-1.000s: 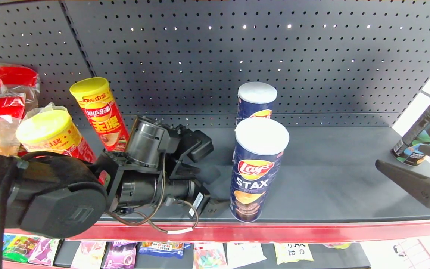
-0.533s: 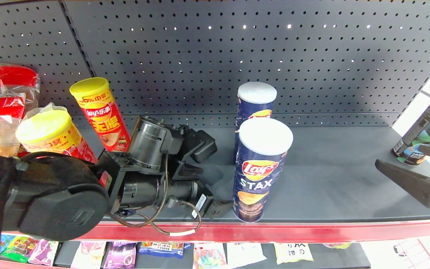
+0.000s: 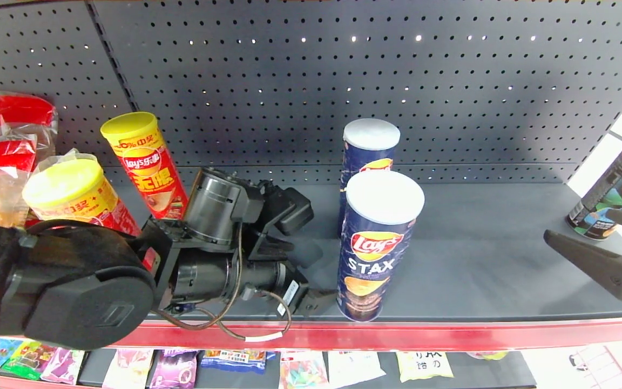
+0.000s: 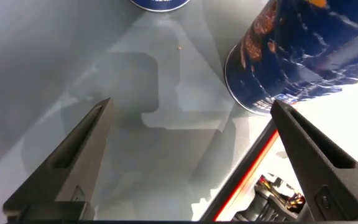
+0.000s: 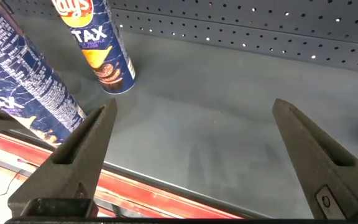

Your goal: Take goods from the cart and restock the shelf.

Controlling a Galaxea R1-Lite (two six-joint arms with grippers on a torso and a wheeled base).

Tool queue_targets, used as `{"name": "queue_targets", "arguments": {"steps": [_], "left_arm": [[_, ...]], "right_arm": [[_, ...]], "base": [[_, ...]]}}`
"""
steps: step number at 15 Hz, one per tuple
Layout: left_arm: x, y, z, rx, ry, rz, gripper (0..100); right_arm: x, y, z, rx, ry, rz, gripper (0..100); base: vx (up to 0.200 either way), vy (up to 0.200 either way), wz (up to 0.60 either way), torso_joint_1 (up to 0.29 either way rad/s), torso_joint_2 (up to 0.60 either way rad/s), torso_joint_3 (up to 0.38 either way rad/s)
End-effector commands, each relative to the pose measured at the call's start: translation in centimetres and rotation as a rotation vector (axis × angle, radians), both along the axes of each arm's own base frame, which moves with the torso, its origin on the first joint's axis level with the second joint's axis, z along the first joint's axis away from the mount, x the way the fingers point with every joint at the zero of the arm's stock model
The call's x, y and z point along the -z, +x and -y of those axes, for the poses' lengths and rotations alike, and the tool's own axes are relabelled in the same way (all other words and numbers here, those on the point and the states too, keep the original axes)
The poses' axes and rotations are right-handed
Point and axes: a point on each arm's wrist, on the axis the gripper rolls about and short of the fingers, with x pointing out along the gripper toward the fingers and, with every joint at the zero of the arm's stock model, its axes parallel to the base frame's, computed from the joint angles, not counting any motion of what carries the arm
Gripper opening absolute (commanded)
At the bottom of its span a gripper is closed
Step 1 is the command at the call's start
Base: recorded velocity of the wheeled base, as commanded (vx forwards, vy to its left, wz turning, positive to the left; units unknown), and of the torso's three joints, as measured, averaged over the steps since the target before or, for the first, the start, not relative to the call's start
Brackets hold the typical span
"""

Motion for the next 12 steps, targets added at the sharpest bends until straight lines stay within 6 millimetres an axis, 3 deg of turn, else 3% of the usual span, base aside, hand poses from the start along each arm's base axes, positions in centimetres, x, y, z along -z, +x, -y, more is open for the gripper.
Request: {"name": "queue_targets", "arguments": {"steps": [1, 7, 10, 12], "left_arm": [[-1.1, -0.8, -1.0, -0.017, -0.019, 0.019, 100], [-4.9, -8.3, -7.7, -0.027, -0.118, 0.107, 100], [-7.3, -14.5, -12.8, 0.025, -0.177, 0.091, 100], [-7.5, -18.3, -16.0, -0.004, -0.184, 0.066, 100]], "right_arm": [[0.4, 0.0, 0.0, -0.004, -0.007, -0.012, 100], [2.2, -0.3, 0.0, -0.031, -0.032, -0.065, 100], [2.6, -2.2, 1.1, -0.092, -0.016, -0.052, 100], [2.3, -4.3, 2.5, -0.052, -0.025, -0.064, 100]], "base": [[0.000, 0.000, 0.00, 0.000, 0.00, 0.000], [0.000, 0.000, 0.00, 0.000, 0.00, 0.000], [0.000, 0.000, 0.00, 0.000, 0.00, 0.000], [0.000, 0.000, 0.00, 0.000, 0.00, 0.000]]}}
